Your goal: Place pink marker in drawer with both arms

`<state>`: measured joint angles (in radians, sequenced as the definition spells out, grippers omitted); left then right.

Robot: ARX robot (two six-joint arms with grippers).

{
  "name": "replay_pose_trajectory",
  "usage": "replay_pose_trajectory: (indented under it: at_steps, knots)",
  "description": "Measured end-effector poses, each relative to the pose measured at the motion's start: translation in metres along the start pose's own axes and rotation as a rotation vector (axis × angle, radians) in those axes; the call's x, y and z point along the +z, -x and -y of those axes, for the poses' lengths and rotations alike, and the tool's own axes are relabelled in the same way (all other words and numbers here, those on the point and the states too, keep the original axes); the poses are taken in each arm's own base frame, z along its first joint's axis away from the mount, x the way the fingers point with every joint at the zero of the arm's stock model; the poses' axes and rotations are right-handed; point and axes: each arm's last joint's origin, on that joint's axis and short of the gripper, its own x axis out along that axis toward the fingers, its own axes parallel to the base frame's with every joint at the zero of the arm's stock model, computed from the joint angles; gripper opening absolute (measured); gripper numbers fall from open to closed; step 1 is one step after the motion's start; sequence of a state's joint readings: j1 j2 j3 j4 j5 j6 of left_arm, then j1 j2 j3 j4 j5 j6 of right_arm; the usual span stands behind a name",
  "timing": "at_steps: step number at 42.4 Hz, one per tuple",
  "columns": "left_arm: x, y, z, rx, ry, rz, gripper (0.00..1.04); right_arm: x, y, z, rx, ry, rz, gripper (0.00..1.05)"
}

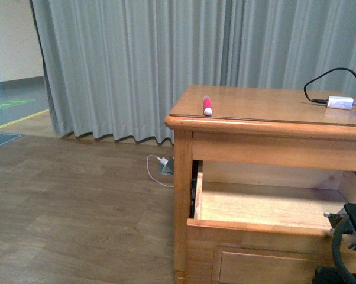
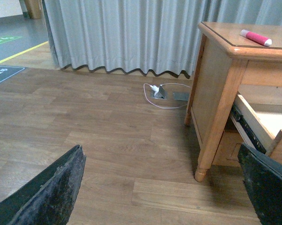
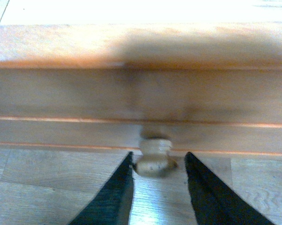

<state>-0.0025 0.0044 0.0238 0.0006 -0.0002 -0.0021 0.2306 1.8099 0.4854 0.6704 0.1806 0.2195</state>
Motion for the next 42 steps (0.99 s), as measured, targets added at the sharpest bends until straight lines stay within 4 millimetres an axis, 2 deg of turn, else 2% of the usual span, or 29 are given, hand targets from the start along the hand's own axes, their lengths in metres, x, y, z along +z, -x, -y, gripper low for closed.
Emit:
replay_pose_trajectory:
  at_steps: [8,13,17,19,23,31,36,42]
  knots:
    - [0.000,0.000,0.000,0.000,0.000,0.000,0.99,0.001,0.023,0.004,0.010,-0.011,0.014,0.61]
    - [0.000,0.000,0.000,0.000,0.000,0.000,0.99,0.009,0.055,0.013,0.038,-0.024,0.025,0.86]
    - [0.000,0.000,0.000,0.000,0.000,0.000,0.99,0.023,0.079,0.021,0.050,-0.044,0.065,0.98]
    - [0.000,0.000,0.000,0.000,0.000,0.000,0.99,0.032,0.099,0.029,0.056,-0.055,0.098,0.96]
    - [0.000,0.000,0.000,0.000,0.000,0.000,0.99,0.042,0.128,0.037,0.067,-0.061,0.142,0.96]
    - [0.000,0.000,0.000,0.000,0.000,0.000,0.99,0.064,0.187,0.045,0.120,-0.044,0.252,0.96]
    - [0.000,0.000,0.000,0.000,0.000,0.000,0.99,0.070,0.210,0.044,0.149,-0.041,0.289,0.96]
    - [0.000,0.000,0.000,0.000,0.000,0.000,0.99,0.069,0.219,0.038,0.192,-0.054,0.312,0.96]
